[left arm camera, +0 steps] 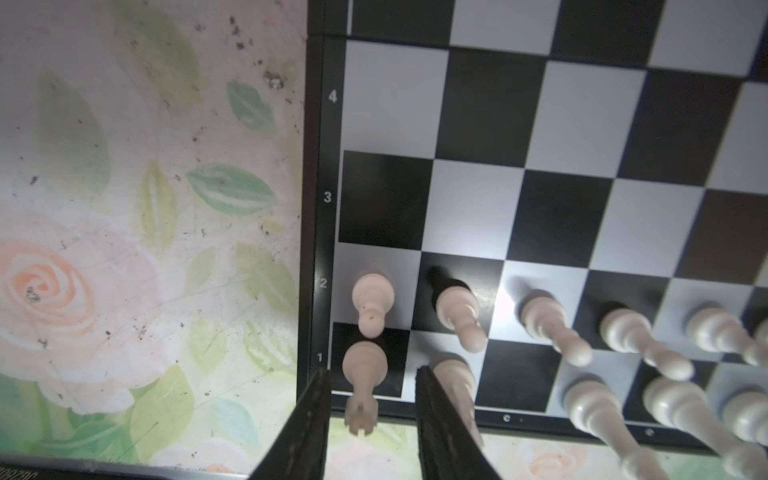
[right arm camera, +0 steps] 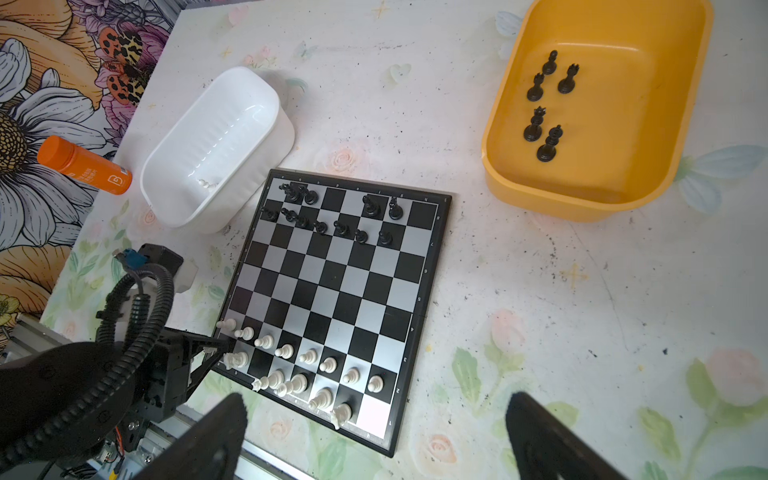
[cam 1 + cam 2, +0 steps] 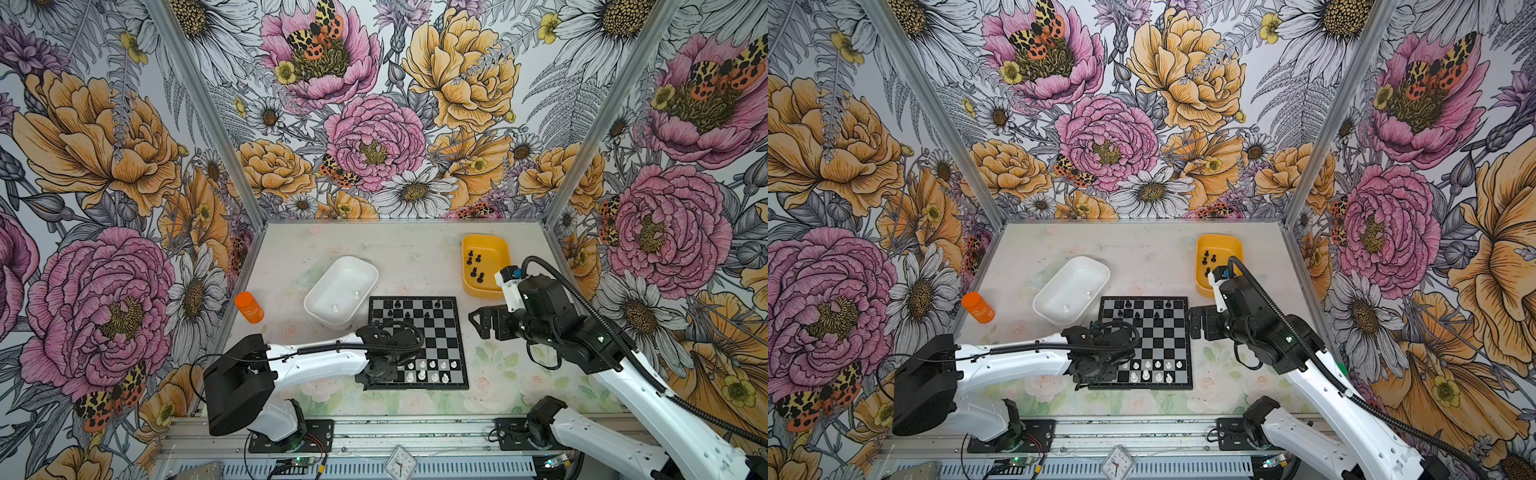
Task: Set up the chess pieces on the board
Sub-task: 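Lower the white piece onto the back row nearest the robot and open the left gripper, then move the open left gripper back over the white tray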
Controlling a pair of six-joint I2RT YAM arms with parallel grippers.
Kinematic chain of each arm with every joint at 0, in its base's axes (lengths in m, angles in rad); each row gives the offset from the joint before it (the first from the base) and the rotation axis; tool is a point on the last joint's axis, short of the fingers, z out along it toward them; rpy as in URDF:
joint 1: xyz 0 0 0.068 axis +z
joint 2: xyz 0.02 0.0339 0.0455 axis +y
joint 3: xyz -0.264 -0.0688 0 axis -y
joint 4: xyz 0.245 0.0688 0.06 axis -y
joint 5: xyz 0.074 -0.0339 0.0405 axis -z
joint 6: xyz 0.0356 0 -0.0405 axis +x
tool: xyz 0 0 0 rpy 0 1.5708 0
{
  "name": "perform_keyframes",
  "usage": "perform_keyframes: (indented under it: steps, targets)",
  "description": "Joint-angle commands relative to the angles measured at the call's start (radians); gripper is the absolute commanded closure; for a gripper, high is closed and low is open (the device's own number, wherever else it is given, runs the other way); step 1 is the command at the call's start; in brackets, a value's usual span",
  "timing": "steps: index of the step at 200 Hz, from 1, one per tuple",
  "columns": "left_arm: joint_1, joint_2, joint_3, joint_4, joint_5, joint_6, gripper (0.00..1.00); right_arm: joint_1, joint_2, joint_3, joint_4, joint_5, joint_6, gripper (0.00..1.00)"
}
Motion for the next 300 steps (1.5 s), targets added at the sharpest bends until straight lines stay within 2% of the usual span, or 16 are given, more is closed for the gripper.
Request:
perform_keyframes:
  steps: [1,34,53,70,101,120,145,198,242,300]
  targets:
    - [0.020,-0.070,0.020,-0.021,0.003,-0.001,0.64,0.006,0.018,0.024,-0.006,0.018,-0.019,0.00]
    - [0.056,-0.165,0.023,-0.091,-0.008,0.006,0.64,0.005,0.057,0.053,0.000,0.027,-0.036,0.00]
    - [0.121,-0.228,0.049,-0.136,-0.019,0.033,0.63,0.003,0.086,0.072,0.017,0.026,-0.045,0.00]
    - [0.229,-0.262,0.091,-0.178,-0.026,0.096,0.63,-0.001,0.118,0.086,0.038,0.017,-0.051,0.00]
    - [0.479,-0.260,0.179,-0.204,-0.026,0.251,0.62,-0.005,0.182,0.106,0.089,0.009,-0.053,0.00]
    - [0.614,-0.200,0.246,-0.200,-0.021,0.337,0.62,-0.013,0.223,0.114,0.126,0.003,-0.050,0.00]
    - [0.717,-0.079,0.313,-0.176,-0.001,0.437,0.62,-0.024,0.283,0.128,0.167,-0.004,-0.047,0.00]
    - [0.826,0.105,0.340,-0.060,0.093,0.539,0.64,-0.052,0.414,0.179,0.235,-0.019,-0.039,0.00]
    - [0.851,0.218,0.411,-0.025,0.120,0.582,0.65,-0.066,0.508,0.246,0.259,-0.025,-0.041,0.00]
    - [0.871,0.328,0.448,0.010,0.151,0.621,0.65,-0.069,0.550,0.269,0.272,-0.013,-0.025,0.00]
